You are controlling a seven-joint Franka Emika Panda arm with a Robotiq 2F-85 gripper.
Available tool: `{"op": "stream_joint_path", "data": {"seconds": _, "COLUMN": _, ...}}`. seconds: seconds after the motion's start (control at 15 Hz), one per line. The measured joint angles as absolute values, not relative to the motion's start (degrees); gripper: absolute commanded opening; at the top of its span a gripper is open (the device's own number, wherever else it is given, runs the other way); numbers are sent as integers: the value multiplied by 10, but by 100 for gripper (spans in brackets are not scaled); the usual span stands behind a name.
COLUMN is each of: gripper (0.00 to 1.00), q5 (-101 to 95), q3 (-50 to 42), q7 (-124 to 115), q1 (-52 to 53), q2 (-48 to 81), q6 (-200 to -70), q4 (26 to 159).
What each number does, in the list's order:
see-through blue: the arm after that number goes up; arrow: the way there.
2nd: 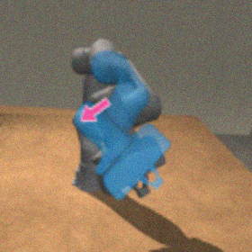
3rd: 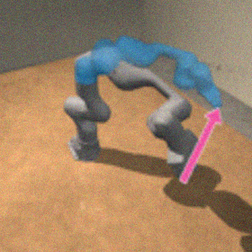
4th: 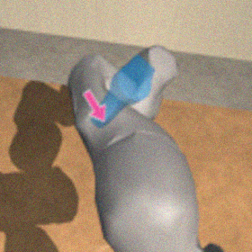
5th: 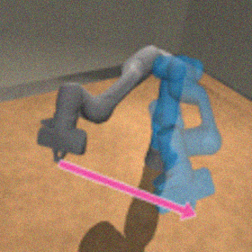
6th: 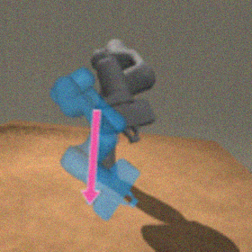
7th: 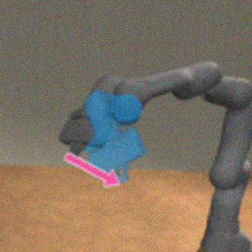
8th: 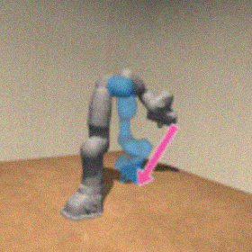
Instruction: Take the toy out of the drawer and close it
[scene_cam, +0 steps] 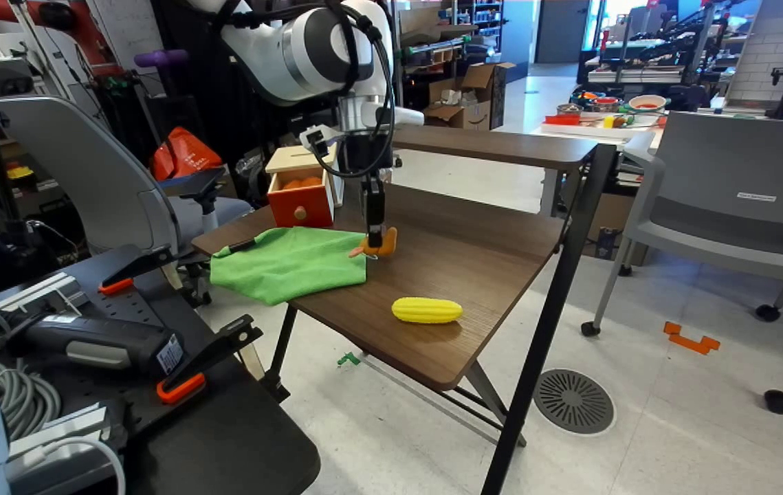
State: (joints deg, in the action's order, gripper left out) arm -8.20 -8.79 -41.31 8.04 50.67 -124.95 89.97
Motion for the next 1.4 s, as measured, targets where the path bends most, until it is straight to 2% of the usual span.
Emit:
{"op": "stream_joint_path", "data": {"seconds": 0.13, "gripper": 46, "q5": -72, "q3": -89, "q7": -421, "q1": 77, "q2": 512, "q6": -1249, "q4": 894}}
{"op": "stream_joint_path", "data": {"seconds": 0.6, "gripper": 97, "q5": -39, "q3": -86, "q7": -425, "q1": 70, "q2": 503, "q6": -1248, "q4": 886}}
{"op": "stream_joint_path", "data": {"seconds": 0.67, "gripper": 100, "q5": -37, "q3": -82, "q7": -417, "q1": 70, "q2": 494, "q6": -1246, "q4": 888}}
{"op": "stream_joint_path", "data": {"seconds": 1.07, "gripper": 100, "q5": -25, "q3": -36, "q7": -280, "q1": 72, "q2": 411, "q6": -1143, "q4": 918}}
{"op": "stream_joint_path", "data": {"seconds": 1.4, "gripper": 100, "q5": -36, "q3": -5, "q7": -169, "q1": 83, "q2": 371, "q6": -1130, "q4": 968}}
